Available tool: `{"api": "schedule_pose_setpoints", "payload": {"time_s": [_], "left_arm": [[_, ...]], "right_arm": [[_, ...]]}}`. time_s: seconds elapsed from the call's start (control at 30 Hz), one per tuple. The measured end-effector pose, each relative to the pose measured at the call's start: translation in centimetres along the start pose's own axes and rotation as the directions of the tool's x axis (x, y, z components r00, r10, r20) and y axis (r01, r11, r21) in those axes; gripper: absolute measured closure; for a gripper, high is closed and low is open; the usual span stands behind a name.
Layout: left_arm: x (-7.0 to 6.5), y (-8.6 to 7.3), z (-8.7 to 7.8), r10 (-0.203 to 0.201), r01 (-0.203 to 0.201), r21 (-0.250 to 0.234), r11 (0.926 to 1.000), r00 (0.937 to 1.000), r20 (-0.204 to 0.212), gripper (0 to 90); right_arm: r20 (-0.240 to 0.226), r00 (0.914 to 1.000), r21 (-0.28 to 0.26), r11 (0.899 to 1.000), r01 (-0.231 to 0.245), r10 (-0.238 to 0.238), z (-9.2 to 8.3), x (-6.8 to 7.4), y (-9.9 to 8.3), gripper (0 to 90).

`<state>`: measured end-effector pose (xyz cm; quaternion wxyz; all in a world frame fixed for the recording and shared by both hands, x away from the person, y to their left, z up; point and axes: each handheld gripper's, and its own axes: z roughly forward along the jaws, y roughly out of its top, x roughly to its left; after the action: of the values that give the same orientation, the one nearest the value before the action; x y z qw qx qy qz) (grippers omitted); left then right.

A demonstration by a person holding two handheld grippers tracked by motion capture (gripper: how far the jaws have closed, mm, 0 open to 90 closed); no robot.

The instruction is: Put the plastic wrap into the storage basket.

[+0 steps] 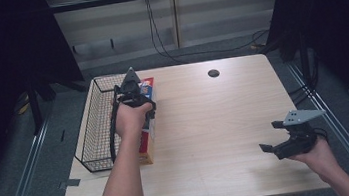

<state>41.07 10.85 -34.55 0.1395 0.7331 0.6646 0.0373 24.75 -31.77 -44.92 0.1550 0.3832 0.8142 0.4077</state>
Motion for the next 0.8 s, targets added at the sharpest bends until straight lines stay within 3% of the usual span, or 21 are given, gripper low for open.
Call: {"api": "schedule_pose_setpoints", "payload": {"time_s": [0.6,0.73,0.8], "left_arm": [[0.7,0.3,-1.7,-0.016,0.016,-0.008,0.9998,0.9999,-0.003,43.5],[1.0,0.5,-2.0,-0.002,0.001,-0.016,0.9999,0.9999,-0.015,43.5],[1.0,0.5,-2.1,-0.017,0.017,-0.019,0.9997,0.9998,-0.006,43.5]], "right_arm": [[-0.005,1.0,0.002,1.0,0.002,-0.002,0.1,0.0,0.0,3.5],[-0.008,1.0,-0.002,1.0,0.002,-0.002,0.1,0.0,0.0,3.5],[-0.005,1.0,0.0,1.0,0.0,0.0,0.1,0.0,0.0,3.5]]}}
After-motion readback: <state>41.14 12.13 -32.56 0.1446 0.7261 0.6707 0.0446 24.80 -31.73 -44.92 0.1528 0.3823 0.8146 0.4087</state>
